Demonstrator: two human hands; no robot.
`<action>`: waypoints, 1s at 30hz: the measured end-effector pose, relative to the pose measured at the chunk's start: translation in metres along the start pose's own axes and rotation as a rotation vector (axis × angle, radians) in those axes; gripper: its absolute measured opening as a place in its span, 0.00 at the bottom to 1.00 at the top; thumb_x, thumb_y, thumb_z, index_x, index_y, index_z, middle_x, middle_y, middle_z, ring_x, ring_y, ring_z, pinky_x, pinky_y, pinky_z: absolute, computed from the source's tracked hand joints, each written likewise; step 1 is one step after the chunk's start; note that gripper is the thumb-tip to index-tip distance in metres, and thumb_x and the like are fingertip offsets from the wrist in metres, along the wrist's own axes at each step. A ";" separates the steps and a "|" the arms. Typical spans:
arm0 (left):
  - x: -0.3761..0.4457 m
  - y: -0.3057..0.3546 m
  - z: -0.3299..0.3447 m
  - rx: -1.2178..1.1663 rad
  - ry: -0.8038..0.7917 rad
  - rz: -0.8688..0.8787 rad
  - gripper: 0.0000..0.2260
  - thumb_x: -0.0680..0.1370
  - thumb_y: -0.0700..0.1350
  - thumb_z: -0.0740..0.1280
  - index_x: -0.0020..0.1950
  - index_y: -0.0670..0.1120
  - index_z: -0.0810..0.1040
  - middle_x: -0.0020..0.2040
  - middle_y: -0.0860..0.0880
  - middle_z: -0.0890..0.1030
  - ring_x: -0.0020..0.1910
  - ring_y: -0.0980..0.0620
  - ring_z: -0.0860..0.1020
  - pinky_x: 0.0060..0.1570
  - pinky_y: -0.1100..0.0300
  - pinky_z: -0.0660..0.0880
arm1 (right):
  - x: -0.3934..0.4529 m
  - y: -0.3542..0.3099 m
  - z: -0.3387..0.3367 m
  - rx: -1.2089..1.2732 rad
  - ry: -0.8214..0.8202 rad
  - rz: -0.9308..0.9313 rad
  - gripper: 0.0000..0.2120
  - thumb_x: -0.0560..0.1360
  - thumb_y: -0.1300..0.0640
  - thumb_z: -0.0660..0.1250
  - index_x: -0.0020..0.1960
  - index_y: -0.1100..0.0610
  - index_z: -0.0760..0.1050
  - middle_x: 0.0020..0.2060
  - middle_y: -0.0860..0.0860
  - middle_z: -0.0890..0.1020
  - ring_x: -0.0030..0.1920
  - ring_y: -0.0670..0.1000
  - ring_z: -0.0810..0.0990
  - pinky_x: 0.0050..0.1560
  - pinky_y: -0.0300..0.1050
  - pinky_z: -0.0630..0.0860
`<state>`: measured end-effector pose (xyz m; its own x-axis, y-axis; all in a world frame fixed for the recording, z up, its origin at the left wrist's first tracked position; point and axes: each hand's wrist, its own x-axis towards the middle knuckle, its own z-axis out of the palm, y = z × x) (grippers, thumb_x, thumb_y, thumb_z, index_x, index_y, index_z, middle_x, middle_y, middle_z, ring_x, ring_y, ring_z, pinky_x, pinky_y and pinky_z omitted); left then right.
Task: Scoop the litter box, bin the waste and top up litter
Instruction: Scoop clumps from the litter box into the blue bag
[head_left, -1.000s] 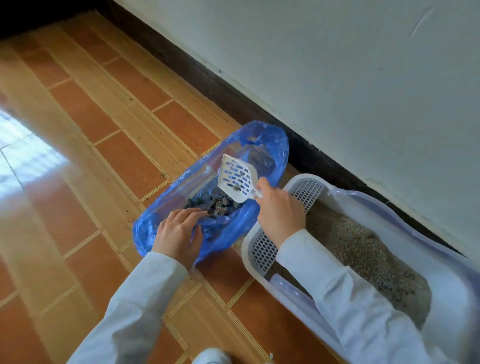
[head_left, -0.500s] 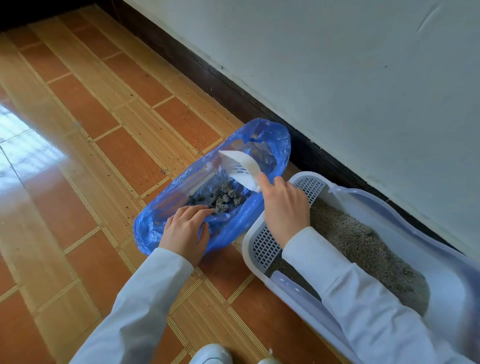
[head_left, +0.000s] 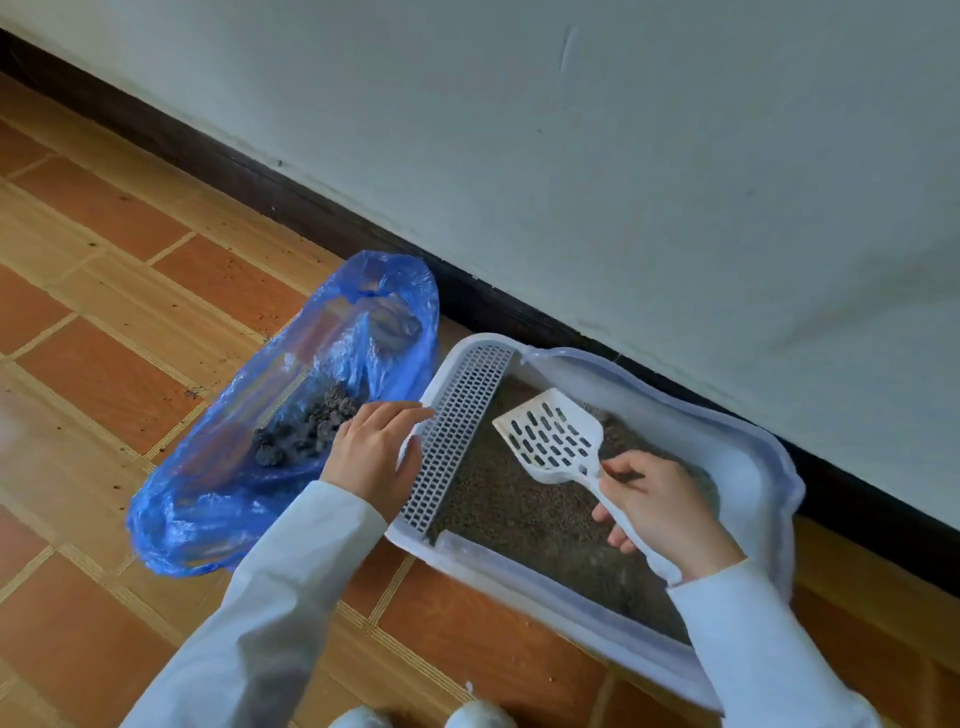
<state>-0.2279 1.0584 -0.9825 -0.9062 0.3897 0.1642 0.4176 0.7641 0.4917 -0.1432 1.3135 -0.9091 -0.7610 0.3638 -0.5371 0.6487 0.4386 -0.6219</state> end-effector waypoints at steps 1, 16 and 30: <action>0.004 0.005 0.005 -0.010 -0.011 0.035 0.17 0.76 0.46 0.55 0.57 0.45 0.81 0.53 0.46 0.82 0.52 0.41 0.79 0.48 0.44 0.78 | -0.001 0.011 -0.008 0.019 0.000 0.054 0.04 0.78 0.58 0.63 0.52 0.55 0.75 0.34 0.56 0.84 0.27 0.54 0.79 0.30 0.44 0.76; 0.017 0.038 0.046 -0.070 -0.101 0.171 0.16 0.76 0.44 0.56 0.57 0.43 0.80 0.54 0.46 0.82 0.54 0.43 0.79 0.51 0.44 0.77 | 0.041 0.055 -0.035 0.114 0.075 0.412 0.12 0.78 0.58 0.61 0.53 0.65 0.77 0.35 0.59 0.82 0.24 0.51 0.76 0.22 0.37 0.69; 0.012 0.034 0.046 -0.052 -0.078 0.163 0.17 0.76 0.45 0.56 0.57 0.43 0.80 0.53 0.45 0.82 0.53 0.42 0.79 0.53 0.45 0.77 | 0.041 0.065 0.015 0.372 0.136 0.306 0.06 0.80 0.58 0.60 0.55 0.57 0.72 0.35 0.57 0.81 0.25 0.52 0.75 0.26 0.42 0.74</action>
<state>-0.2219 1.1128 -1.0036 -0.8181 0.5462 0.1798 0.5528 0.6608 0.5078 -0.1318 1.3447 -0.9803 -0.5138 0.5446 -0.6629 0.7828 -0.0184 -0.6219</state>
